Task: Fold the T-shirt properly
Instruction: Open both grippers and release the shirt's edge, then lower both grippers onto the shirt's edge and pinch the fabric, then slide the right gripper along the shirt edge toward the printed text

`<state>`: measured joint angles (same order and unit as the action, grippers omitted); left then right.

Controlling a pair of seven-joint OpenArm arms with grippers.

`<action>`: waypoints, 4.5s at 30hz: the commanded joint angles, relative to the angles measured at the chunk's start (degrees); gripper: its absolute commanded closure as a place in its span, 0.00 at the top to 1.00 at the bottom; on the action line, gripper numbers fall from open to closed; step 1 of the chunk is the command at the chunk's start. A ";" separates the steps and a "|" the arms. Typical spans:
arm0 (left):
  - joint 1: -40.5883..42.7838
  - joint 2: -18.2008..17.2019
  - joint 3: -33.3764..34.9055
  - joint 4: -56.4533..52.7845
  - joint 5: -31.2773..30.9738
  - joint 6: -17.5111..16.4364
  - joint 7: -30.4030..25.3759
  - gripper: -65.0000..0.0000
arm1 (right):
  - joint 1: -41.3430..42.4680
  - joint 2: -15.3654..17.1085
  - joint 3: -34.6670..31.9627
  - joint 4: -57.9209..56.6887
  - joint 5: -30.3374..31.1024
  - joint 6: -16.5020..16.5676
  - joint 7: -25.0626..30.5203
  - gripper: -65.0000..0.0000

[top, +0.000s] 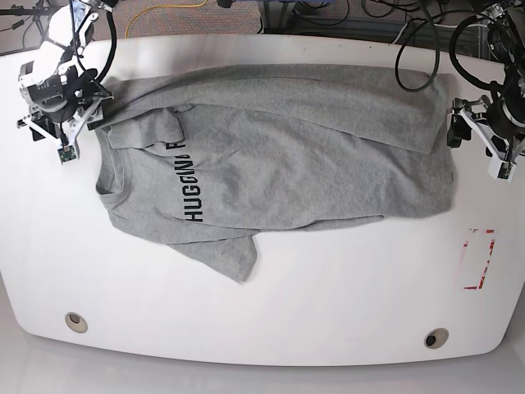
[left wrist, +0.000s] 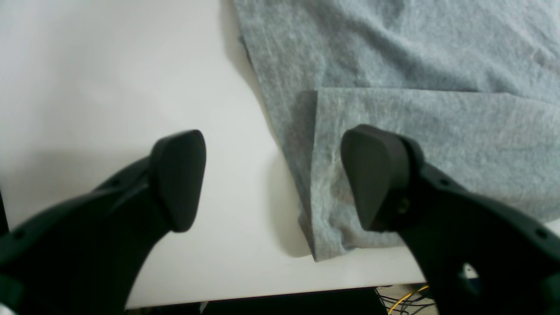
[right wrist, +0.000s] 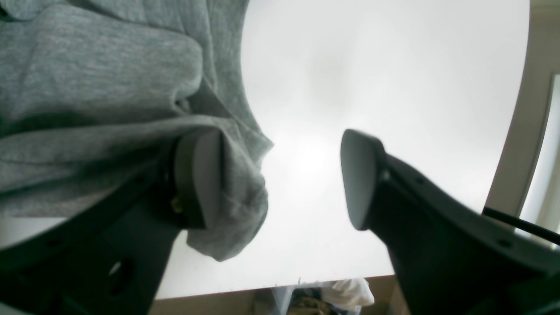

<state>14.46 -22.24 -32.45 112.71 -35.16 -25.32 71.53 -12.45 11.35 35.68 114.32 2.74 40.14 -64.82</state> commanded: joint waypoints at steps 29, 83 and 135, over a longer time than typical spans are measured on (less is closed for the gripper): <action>-1.32 -0.93 6.20 0.75 -0.49 0.22 -1.94 0.75 | -7.90 1.44 -1.35 2.12 8.47 -0.14 -4.33 0.61; -5.18 1.10 6.20 0.75 -0.40 0.22 -2.12 0.75 | -0.78 -2.70 -7.59 2.12 1.96 -0.14 0.33 0.60; 5.81 0.92 6.29 -17.01 -0.40 0.05 -9.68 0.75 | -10.37 2.14 -0.91 -16.26 1.61 -0.14 16.07 0.16</action>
<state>20.34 -20.38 -25.91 96.42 -35.03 -25.15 62.46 -22.26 12.71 34.79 98.17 6.20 39.88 -46.28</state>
